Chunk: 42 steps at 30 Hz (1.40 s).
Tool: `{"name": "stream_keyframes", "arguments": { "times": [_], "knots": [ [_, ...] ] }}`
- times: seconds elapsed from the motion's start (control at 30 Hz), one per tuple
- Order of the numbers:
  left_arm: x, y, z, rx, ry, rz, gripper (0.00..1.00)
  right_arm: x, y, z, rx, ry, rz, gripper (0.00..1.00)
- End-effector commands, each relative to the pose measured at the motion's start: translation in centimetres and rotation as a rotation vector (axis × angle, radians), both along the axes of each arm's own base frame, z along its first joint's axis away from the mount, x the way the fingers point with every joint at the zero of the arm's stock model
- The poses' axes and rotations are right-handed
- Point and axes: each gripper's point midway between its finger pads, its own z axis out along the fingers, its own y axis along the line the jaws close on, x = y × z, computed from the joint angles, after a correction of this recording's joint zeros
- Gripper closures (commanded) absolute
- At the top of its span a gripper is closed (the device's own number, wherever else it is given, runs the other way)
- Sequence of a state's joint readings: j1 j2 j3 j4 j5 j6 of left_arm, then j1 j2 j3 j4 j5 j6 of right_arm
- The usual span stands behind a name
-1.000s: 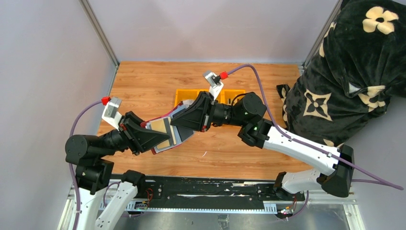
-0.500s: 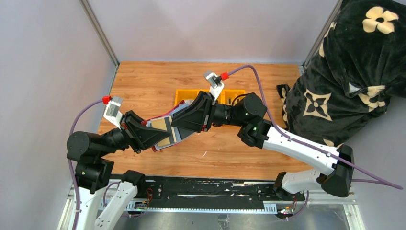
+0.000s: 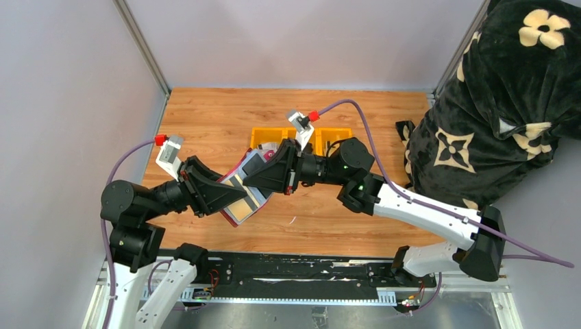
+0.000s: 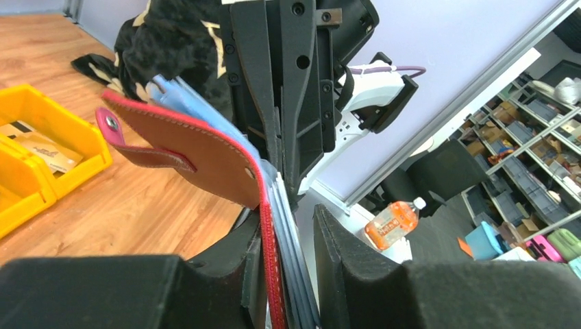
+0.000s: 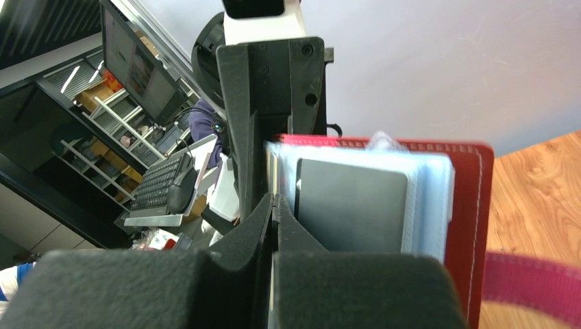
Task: Take the credit cards out of the card holder
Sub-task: Remove the credit card from the card holder.
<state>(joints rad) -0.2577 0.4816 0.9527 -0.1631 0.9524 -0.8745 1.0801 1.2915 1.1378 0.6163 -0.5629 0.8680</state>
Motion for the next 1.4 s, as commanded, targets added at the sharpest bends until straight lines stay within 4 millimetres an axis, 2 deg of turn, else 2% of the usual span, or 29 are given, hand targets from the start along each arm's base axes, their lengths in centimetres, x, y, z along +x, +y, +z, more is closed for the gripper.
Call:
{"name": "stream_keyframes", "arguments": {
  "times": [0.0, 0.17, 0.23, 0.3, 0.4, 0.5, 0.63, 0.87, 1.13, 1.37],
  "knots": [
    [-1.0, 0.0, 2.1, -0.025, -0.089, -0.034, 0.73, 0.2, -0.6, -3.1, -0.083, 0.029, -0.021, 1.0],
    [-1.3, -0.1, 2.5, -0.035, -0.085, -0.058, 0.78, 1.8, -1.9, -3.8, -0.091, 0.089, -0.076, 1.0],
    [-1.4, -0.1, 2.5, -0.035, -0.087, -0.059, 0.81, 1.8, -2.2, -3.5, -0.081, 0.085, -0.082, 1.0],
    [-1.2, -0.1, 2.4, -0.031, -0.085, -0.053, 0.85, 1.1, -2.3, -3.0, -0.07, 0.06, -0.044, 1.0],
    [-0.6, 0.0, 2.4, -0.026, -0.09, -0.019, 0.89, 0.1, -2.0, -2.8, -0.071, 0.034, -0.003, 0.8],
    [-0.3, 0.1, 2.4, -0.021, -0.098, 0.004, 0.9, -0.7, -1.9, -2.8, -0.071, 0.011, 0.018, 0.64],
    [0.0, 0.1, 2.0, -0.007, -0.097, 0.014, 0.9, -1.3, -1.8, -2.4, -0.06, -0.009, 0.041, 0.56],
    [0.2, 0.2, 1.7, 0.011, -0.095, 0.029, 0.89, -2.4, -1.5, -2.0, -0.049, -0.042, 0.084, 0.55],
    [0.5, 0.3, 1.7, 0.02, -0.094, 0.052, 0.89, -4.8, -0.9, -1.4, -0.028, -0.107, 0.164, 0.56],
    [0.4, 0.3, 2.5, -0.006, -0.078, 0.05, 0.87, -3.7, 0.1, -1.8, -0.022, -0.108, 0.106, 0.57]
  ]
}}
